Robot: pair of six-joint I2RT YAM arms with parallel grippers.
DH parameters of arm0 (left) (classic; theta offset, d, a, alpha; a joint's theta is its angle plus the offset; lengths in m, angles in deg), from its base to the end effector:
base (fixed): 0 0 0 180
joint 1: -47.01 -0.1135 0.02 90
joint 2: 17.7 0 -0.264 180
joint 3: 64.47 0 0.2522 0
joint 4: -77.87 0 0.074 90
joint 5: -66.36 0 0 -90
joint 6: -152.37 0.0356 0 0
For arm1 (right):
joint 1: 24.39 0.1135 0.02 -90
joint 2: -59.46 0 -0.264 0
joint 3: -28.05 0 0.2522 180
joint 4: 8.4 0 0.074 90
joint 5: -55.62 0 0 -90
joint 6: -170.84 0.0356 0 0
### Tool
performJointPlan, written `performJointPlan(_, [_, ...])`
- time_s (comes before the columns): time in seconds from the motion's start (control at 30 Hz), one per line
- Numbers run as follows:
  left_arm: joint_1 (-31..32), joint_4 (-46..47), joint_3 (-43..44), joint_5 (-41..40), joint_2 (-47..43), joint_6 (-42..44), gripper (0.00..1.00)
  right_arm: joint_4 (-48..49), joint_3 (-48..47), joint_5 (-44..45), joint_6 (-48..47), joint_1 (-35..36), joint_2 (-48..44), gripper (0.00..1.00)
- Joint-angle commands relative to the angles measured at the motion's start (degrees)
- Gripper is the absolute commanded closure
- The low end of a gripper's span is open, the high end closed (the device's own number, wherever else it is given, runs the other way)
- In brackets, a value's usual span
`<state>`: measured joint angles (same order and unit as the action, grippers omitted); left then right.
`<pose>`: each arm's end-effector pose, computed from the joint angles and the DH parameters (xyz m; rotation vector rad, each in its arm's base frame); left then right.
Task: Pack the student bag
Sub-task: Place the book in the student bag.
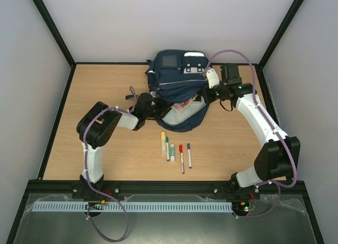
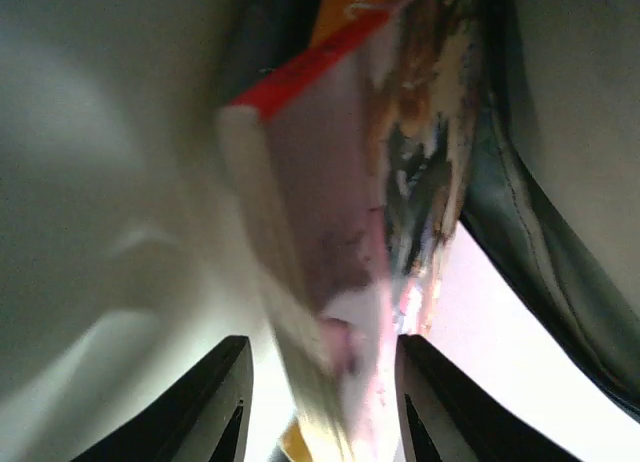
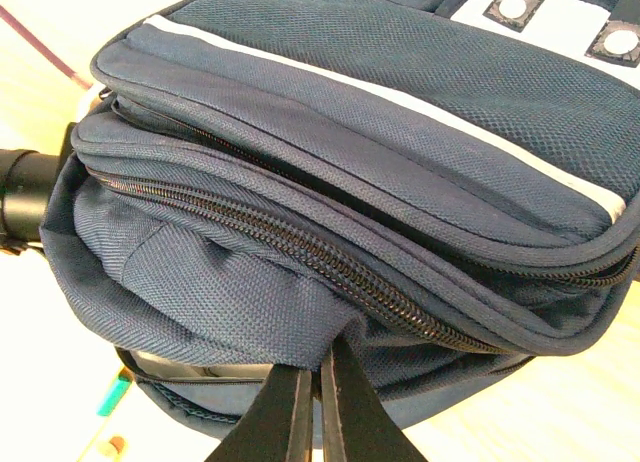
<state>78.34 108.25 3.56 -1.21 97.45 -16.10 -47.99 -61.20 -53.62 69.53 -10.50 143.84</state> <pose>0.3399 -0.2228 0.1369 -0.5798 2.1365 -1.5819 0.3213 0.0915 0.3363 -0.6570 2.0621 0.3907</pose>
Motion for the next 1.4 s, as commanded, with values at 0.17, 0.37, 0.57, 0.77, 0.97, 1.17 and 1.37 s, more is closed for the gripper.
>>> performJointPlan(0.17, [1.33,8.85,-0.38,-0.16,1.35,-6.45,0.84,0.54,1.32,-4.33,0.74,0.35,-2.29,0.99])
performJointPlan(0.37, [3.89,17.28,-2.76,-2.76,0.44,-8.99,0.97,0.82,1.88,-5.12,0.86,0.35,-2.17,0.99])
performJointPlan(0.57, [6.08,22.92,-12.28,-15.65,-7.32,-12.56,0.97,1.74,2.89,-5.21,0.96,0.29,-3.88,0.99])
performJointPlan(0.77, [7.86,17.68,-15.51,-27.96,-14.02,-14.03,0.97,2.62,4.73,-6.19,1.54,0.33,-5.45,0.99])
performJointPlan(0.97, [8.09,20.27,-9.83,-31.91,-6.4,-18.33,0.97,2.71,5.01,-6.98,1.94,0.35,-5.71,0.99])
performJointPlan(1.17, [9.32,21.05,-0.35,-31.69,1.97,-19.8,0.97,2.87,5.84,-6.97,1.75,0.35,-5.63,0.99])
performJointPlan(1.37, [10.76,17.26,6.43,-34.47,6.22,-19.11,0.97,3.76,7.83,-7.16,1.64,0.35,-5.86,0.99])
